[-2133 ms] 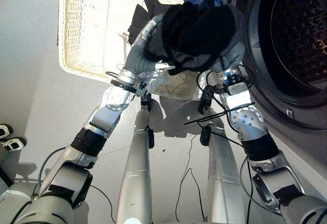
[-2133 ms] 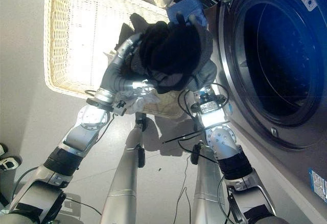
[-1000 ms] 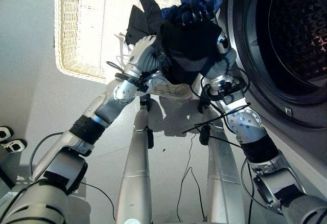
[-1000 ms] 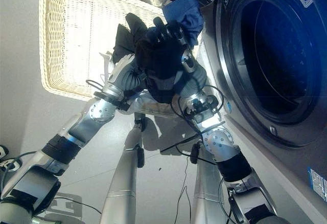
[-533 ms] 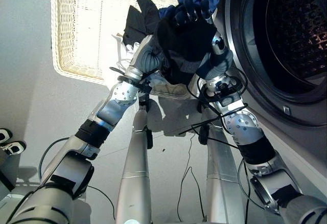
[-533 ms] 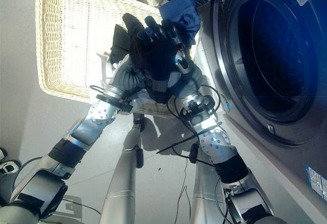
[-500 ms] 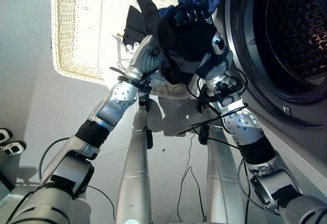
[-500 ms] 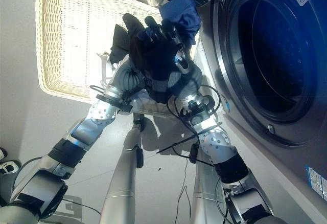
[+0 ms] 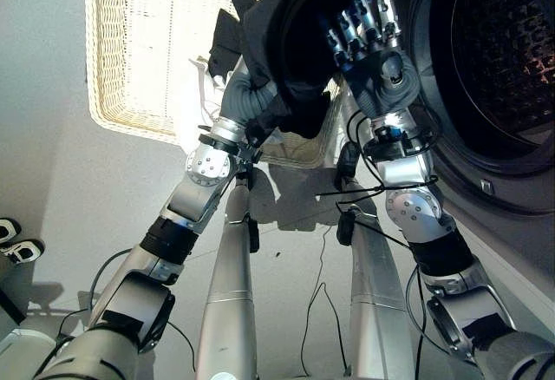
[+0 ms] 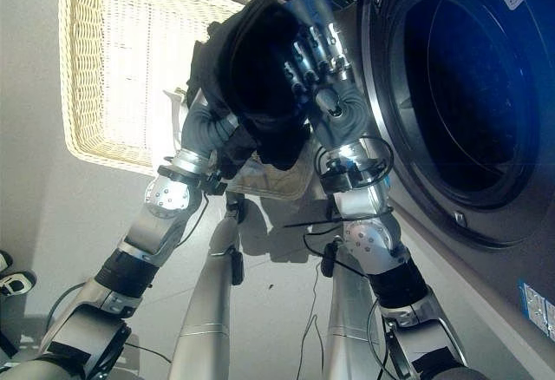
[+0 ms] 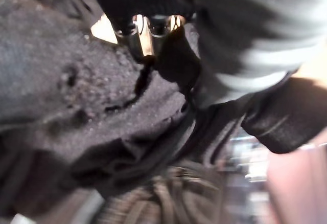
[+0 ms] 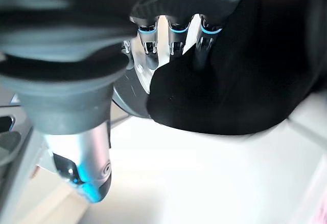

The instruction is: Put the clothes into the washing machine.

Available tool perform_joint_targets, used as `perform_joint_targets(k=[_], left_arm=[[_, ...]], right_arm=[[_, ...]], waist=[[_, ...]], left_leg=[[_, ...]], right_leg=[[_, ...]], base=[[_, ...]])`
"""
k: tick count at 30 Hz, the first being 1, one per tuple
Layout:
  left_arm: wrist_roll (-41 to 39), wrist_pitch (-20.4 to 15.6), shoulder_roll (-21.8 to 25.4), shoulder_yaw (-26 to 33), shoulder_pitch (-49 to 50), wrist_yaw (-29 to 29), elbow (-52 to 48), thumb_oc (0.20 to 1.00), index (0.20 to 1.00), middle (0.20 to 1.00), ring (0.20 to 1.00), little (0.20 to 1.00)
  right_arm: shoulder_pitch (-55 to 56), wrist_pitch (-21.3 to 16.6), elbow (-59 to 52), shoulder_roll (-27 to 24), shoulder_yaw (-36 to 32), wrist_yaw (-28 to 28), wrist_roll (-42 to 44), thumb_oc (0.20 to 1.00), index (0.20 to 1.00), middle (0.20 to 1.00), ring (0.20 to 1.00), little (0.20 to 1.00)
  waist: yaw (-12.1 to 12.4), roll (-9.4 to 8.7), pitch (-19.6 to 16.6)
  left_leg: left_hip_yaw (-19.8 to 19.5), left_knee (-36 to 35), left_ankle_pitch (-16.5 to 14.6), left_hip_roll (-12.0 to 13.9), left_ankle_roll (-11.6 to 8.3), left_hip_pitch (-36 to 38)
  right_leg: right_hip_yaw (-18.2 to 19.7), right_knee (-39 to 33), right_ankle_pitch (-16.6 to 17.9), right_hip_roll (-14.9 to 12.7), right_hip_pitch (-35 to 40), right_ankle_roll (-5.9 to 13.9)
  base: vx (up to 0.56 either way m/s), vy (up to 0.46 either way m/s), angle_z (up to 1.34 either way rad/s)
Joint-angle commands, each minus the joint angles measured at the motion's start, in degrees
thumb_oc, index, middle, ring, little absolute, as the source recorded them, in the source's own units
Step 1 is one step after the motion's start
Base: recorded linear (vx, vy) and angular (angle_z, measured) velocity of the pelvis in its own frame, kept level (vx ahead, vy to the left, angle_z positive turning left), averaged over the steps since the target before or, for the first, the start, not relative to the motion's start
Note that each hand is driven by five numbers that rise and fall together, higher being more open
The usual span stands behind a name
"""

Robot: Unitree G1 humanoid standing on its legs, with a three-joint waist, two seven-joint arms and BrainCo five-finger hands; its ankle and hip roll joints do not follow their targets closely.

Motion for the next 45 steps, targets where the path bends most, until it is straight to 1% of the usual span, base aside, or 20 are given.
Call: perform_joint_targets(k=[1,2,3,6,7,10,12,15,17,18,20,21,23,24,25,29,31,34,37,45], left_arm=[[-3.9,-5.4,-1.9,2.8,-0.7,-3.0,-7.5,0.200,0.200,0.200,0.200,0.200],[-4.3,-5.1,-2.5,3.1,-0.5,-3.6,-8.4,0.200,0.200,0.200,0.200,0.200],[-5.3,-5.6,-3.2,3.4,-0.5,-4.9,-9.0,0.200,0.200,0.200,0.200,0.200],[-6.2,-5.8,-3.6,3.7,-0.3,-5.7,-10.0,0.200,0.200,0.200,0.200,0.200],[-7.3,-5.5,-4.0,4.0,-0.2,-6.8,-10.9,0.200,0.200,0.200,0.200,0.200],[-8.9,-6.1,-4.1,4.4,-0.2,-8.1,-11.8,0.200,0.200,0.200,0.200,0.200],[-8.9,-6.6,-4.5,4.7,0.0,-8.5,-12.4,0.200,0.200,0.200,0.200,0.200],[-11.2,-7.2,-4.9,5.3,0.3,-10.8,-13.3,0.200,0.200,0.200,0.200,0.200],[-12.8,-7.0,-5.1,5.5,0.3,-12.2,-13.8,0.200,0.200,0.200,0.200,0.200],[-14.2,-6.8,-5.1,5.8,0.2,-13.5,-14.2,0.200,0.200,0.200,0.200,0.200],[-14.9,-7.0,-5.2,5.8,0.1,-14.3,-15.0,0.200,0.200,0.200,0.200,0.200],[-14.9,-6.9,-5.2,5.8,0.1,-14.3,-15.1,0.200,0.200,0.200,0.200,0.200],[-14.4,-7.5,-5.1,5.9,0.2,-14.4,-16.0,0.200,0.200,0.200,0.200,0.200],[-14.2,-7.8,-5.0,5.9,0.1,-14.2,-16.0,0.200,0.200,0.200,0.200,0.200],[-14.2,-8.2,-5.0,5.9,0.1,-14.4,-15.9,0.200,0.200,0.200,0.200,0.200],[-14.1,-9.3,-4.6,6.2,0.0,-14.7,-15.8,0.200,0.200,0.200,0.200,0.200],[-14.9,-10.0,-4.0,6.5,-0.3,-15.2,-16.3,0.200,0.200,0.200,0.200,0.200],[-15.1,-10.4,-3.9,6.5,-0.5,-15.5,-16.7,0.200,0.200,0.200,0.200,0.200],[-14.4,-11.6,-3.7,6.2,-1.1,-15.4,-17.1,0.200,0.200,0.200,0.200,0.200],[-15.9,-13.0,-4.0,5.4,-2.1,-18.1,-17.4,0.200,0.200,0.200,0.200,0.200]], right_arm=[[0.4,-3.1,-6.9,-0.4,-0.5,-3.7,-8.2,1.000,1.000,1.000,1.000,1.000],[0.2,-3.1,-7.0,-0.7,-0.6,-4.6,-9.9,1.000,1.000,1.000,1.000,1.000],[0.0,-2.9,-7.1,-0.8,-0.7,-6.7,-14.7,1.000,1.000,1.000,1.000,1.000],[-0.2,-2.4,-7.2,-1.5,-0.7,-8.2,-17.4,1.000,1.000,1.000,1.000,1.000],[-0.4,-2.0,-7.1,-1.8,-0.8,-9.1,-19.1,1.000,1.000,1.000,1.000,1.000],[-0.7,-0.8,-7.1,-2.8,-0.8,-11.1,-23.8,1.000,1.000,1.000,1.000,1.000],[-0.7,0.1,-7.0,-3.3,-0.7,-11.7,-26.0,1.000,1.000,1.000,1.000,1.000],[-0.8,1.9,-6.1,-4.3,-0.3,-12.5,-30.5,1.000,1.000,1.000,1.000,1.000],[-0.9,2.6,-5.8,-4.8,-0.1,-12.9,-32.4,1.000,1.000,1.000,1.000,1.000],[-1.2,3.7,-5.6,-5.3,0.1,-13.2,-35.4,1.000,1.000,1.000,1.000,1.000],[-1.6,5.0,-5.0,-6.5,0.9,-13.3,-39.0,1.000,1.000,1.000,1.000,1.000],[-1.7,5.3,-4.9,-6.6,1.0,-13.2,-39.1,1.000,1.000,1.000,1.000,1.000],[-2.0,7.0,-4.1,-7.5,1.9,-11.5,-41.6,1.000,1.000,1.000,1.000,1.000],[-2.2,7.7,-3.8,-7.8,2.2,-10.9,-41.6,1.000,1.000,1.000,1.000,1.000],[-2.4,8.6,-3.5,-8.3,2.6,-9.9,-41.0,1.000,1.000,1.000,1.000,1.000],[-2.9,10.5,-2.4,-9.5,3.6,-7.4,-39.9,1.000,1.000,1.000,1.000,1.000],[-3.1,12.3,-1.5,-10.5,4.8,-4.7,-38.7,1.000,1.000,1.000,1.000,1.000],[-3.2,13.4,-1.1,-10.7,5.5,-3.3,-38.1,1.000,1.000,1.000,1.000,1.000],[-3.6,15.5,-0.2,-11.0,7.4,-0.1,-37.8,1.000,1.000,1.000,1.000,1.000],[-4.8,18.9,1.7,-10.5,10.4,4.4,-36.3,1.000,1.000,1.000,1.000,1.000]], waist=[[-1.3,2.69,-1.2],[-1.3,2.71,-1.2],[-1.3,2.70,-1.2],[-1.3,2.72,-1.2],[-1.2,2.75,-1.2],[-1.2,2.75,-1.2],[-1.2,2.74,-1.2],[-1.0,2.80,-1.2],[-0.9,2.87,-1.2],[-0.8,2.87,-1.2],[-0.7,2.92,-1.2],[-0.7,2.93,-1.2],[-0.6,3.05,-1.2],[-0.5,3.06,-1.2],[-0.5,3.10,-1.2],[-0.3,3.18,-1.2],[-0.1,3.11,-1.2],[-0.1,3.00,-1.2],[0.0,2.89,-1.2],[0.3,2.80,-1.2]], left_leg=[[0.0,1.5,0.3,-4.2,3.31,-1.1],[0.0,1.5,0.2,-4.3,3.37,-1.0],[-0.1,1.8,0.1,-4.4,3.43,-1.1],[-0.1,2.0,0.0,-4.4,3.47,-1.1],[-0.1,2.1,-0.1,-4.5,3.52,-1.1],[-0.2,2.2,-0.2,-4.5,3.53,-0.9],[-0.2,2.3,-0.3,-4.5,3.56,-0.9],[-0.3,2.4,-0.4,-4.6,3.60,-0.8],[-0.3,2.3,-0.4,-4.6,3.64,-0.8],[-0.4,2.2,-0.4,-4.7,3.63,-0.7],[-0.5,2.4,-0.4,-4.8,3.64,-0.7],[-0.5,2.4,-0.4,-4.8,3.65,-0.7],[-0.6,2.7,-0.6,-4.9,3.63,-0.6],[-0.6,2.7,-0.6,-4.9,3.63,-0.6],[-0.6,2.8,-0.6,-4.9,3.61,-0.6],[-0.8,2.9,-0.6,-5.0,3.58,-0.5],[-0.9,2.8,-0.6,-5.0,3.51,-0.4],[-1.1,2.7,-0.6,-5.0,3.47,-0.2],[-1.2,2.6,-0.5,-5.1,3.43,-0.3],[-1.6,2.4,-0.4,-5.2,3.41,-0.2]], right_leg=[[-4.1,-4.0,4.3,2.3,3.3,4.02],[-4.0,-4.0,4.2,2.3,3.3,3.97],[-4.0,-3.8,4.1,2.4,3.3,3.87],[-3.9,-3.7,4.0,2.4,3.3,3.81],[-3.9,-3.5,3.9,2.4,3.3,3.78],[-3.9,-3.4,3.8,2.3,3.5,3.78],[-3.8,-3.2,3.7,2.4,3.4,3.74],[-3.8,-2.9,3.6,2.3,3.4,3.70],[-3.9,-2.9,3.6,2.2,3.5,3.69],[-3.9,-2.9,3.5,2.2,3.5,3.71],[-3.9,-2.7,3.5,2.2,3.5,3.68],[-4.0,-2.7,3.5,2.2,3.5,3.67],[-4.0,-2.6,3.4,2.1,3.6,3.69],[-4.0,-2.5,3.4,2.1,3.6,3.67],[-3.9,-2.4,3.4,2.1,3.5,3.64],[-4.0,-2.3,3.2,2.0,3.6,3.61],[-4.1,-2.2,3.1,1.9,3.7,3.60],[-4.1,-2.3,3.1,1.9,3.8,3.59],[-4.2,-2.4,3.2,2.0,3.8,3.49],[-4.3,-2.6,3.0,2.2,3.9,3.27]], base=[[0.00,0.000,0.00],[0.00,0.000,0.00],[0.00,0.000,0.00],[0.00,0.000,0.00],[0.00,0.000,0.00],[0.00,0.000,0.00],[0.00,0.000,0.00],[0.00,0.000,0.00],[0.00,0.000,0.00],[0.00,0.000,0.00],[0.00,0.000,0.00],[0.00,0.000,0.00],[0.00,0.000,0.00],[0.00,0.000,0.00],[0.00,0.000,0.00],[0.00,0.000,0.00],[0.00,0.000,0.00],[0.00,0.000,0.00],[0.00,0.000,0.00],[0.00,0.000,0.00]])
